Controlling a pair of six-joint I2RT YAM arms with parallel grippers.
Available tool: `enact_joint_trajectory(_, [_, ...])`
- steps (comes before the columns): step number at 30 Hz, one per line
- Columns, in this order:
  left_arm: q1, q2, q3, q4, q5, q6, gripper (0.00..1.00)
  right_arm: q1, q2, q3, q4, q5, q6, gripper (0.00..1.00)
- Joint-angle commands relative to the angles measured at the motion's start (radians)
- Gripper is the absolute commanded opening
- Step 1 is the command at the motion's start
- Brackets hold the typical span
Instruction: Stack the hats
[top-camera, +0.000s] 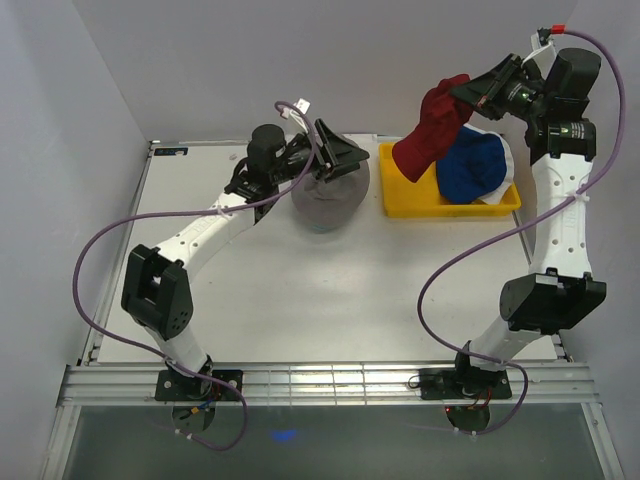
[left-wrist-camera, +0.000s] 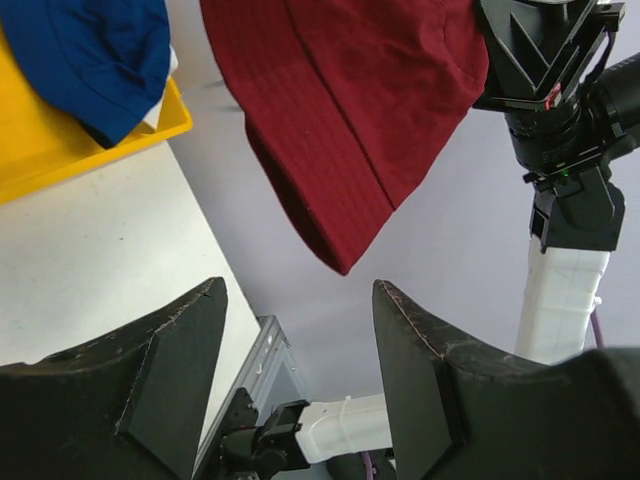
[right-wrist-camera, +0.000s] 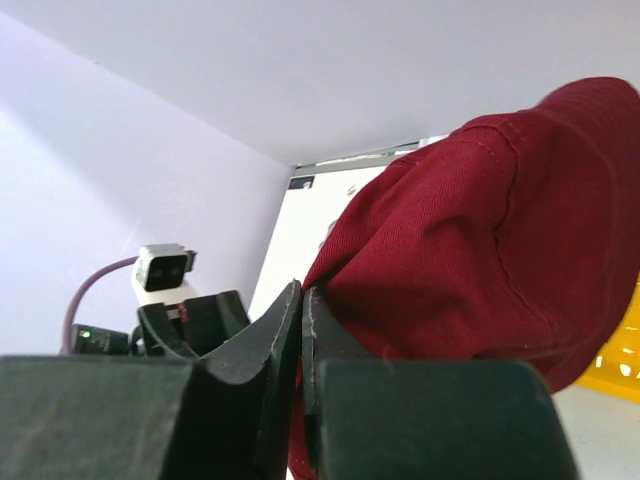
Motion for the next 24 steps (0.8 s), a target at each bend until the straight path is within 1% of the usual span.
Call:
enact_joint_trajectory(1, [-0.031,0.006,0.034,0.090,-0.055,-0.066,0.70,0.005,-0.062,-0.021,0.115,-0.088,0.069,0.08])
enact_joint_trajectory(3, [-0.046,0.019,0.014,0.127,-0.060,-0.106,0.70,0.008,-0.077,-0.035,0.129,-0.103,0.081,0.08])
enact_joint_trajectory(4, [-0.051,0.022,0.004,0.170,-0.064,-0.150,0.70,0.010,-0.082,-0.041,0.135,-0.115,0.092,0.08])
enact_joint_trajectory(7, [-0.069,0.036,-0.016,0.224,-0.086,-0.195,0.71,0.017,-0.095,-0.052,0.138,-0.129,0.100,0.08])
enact_joint_trajectory(11, [-0.086,0.055,-0.001,0.250,-0.122,-0.259,0.71,0.032,-0.109,-0.070,0.149,-0.138,0.115,0.08])
enact_joint_trajectory(19, [-0.109,0.120,0.050,0.300,-0.144,-0.336,0.71,0.066,-0.112,-0.079,0.172,-0.143,0.137,0.08])
enact_joint_trajectory(24, [-0.109,0.118,0.045,0.320,-0.165,-0.353,0.70,0.086,-0.105,-0.076,0.170,-0.146,0.134,0.08])
